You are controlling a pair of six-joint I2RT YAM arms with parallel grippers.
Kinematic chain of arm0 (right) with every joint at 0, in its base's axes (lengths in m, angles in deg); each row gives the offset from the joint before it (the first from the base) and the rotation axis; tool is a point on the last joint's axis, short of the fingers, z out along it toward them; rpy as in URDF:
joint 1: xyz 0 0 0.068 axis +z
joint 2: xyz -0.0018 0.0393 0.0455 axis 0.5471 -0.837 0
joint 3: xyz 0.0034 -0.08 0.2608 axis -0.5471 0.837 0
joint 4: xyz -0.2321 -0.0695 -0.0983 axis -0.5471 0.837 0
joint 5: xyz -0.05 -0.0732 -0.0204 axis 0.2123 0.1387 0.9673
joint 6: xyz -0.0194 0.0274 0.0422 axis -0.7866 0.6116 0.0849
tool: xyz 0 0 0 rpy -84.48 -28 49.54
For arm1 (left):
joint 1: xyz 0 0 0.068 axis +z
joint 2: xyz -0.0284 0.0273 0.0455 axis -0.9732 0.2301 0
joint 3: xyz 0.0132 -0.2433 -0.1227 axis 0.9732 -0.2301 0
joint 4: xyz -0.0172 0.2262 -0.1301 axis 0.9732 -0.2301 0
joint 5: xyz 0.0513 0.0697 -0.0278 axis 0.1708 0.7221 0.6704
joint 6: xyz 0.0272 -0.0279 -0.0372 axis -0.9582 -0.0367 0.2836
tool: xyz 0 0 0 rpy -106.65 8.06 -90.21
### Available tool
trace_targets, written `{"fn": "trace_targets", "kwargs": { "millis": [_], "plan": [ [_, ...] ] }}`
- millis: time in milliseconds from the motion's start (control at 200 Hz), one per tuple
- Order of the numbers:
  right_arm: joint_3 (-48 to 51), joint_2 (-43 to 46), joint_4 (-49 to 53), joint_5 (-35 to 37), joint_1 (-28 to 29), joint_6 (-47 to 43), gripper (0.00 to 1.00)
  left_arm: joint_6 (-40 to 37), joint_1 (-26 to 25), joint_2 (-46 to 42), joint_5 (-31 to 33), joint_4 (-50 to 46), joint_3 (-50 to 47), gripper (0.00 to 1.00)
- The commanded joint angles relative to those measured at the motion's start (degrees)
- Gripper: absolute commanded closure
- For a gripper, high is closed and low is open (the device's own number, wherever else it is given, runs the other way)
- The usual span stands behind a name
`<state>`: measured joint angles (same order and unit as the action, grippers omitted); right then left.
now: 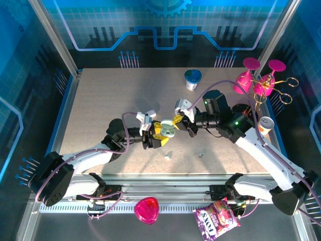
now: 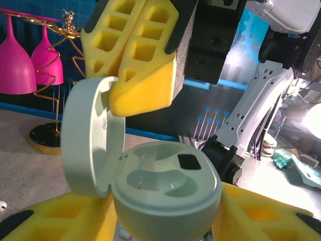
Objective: Insert wireless bluetooth earbuds into charging case
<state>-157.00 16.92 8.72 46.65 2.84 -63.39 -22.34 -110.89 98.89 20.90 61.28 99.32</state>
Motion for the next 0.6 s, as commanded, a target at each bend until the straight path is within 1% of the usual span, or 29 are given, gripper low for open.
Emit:
{"fn": "trace_targets", "kwargs": {
  "millis": [0,70,165,245,410,510,595],
  "plan": [
    [-2.17,1.61,0.39,3.16,1.20,-0.96,1.00,0.37,-0.20,0.26,-1.62,1.82,1.47,0.48],
    [-2.26,1.71,0.13,3.96,1.56,-0.97,1.00,0.46,-0.21,0.19,-1.65,1.79,1.38,0.46],
    [-2.08,1.93,-0.67,5.49,1.95,-0.73,1.00,0.68,-0.18,0.10,-1.58,1.77,1.30,0.40],
    [-1.93,2.19,-1.28,6.22,2.21,-0.51,1.00,0.79,-0.17,0.08,-1.21,1.60,1.29,0.39],
    [-1.73,2.29,-1.66,6.25,2.57,-0.48,1.00,1.59,-0.21,0.08,-0.57,1.94,1.54,0.40],
    [-1.76,2.11,-1.50,6.02,2.71,-0.48,1.00,1.69,-0.15,0.09,-0.53,2.22,1.65,0.45],
    [-1.82,1.86,-1.33,5.79,2.88,-0.62,1.00,1.61,-0.26,0.12,-0.49,2.38,1.65,0.46]
  ]
}}
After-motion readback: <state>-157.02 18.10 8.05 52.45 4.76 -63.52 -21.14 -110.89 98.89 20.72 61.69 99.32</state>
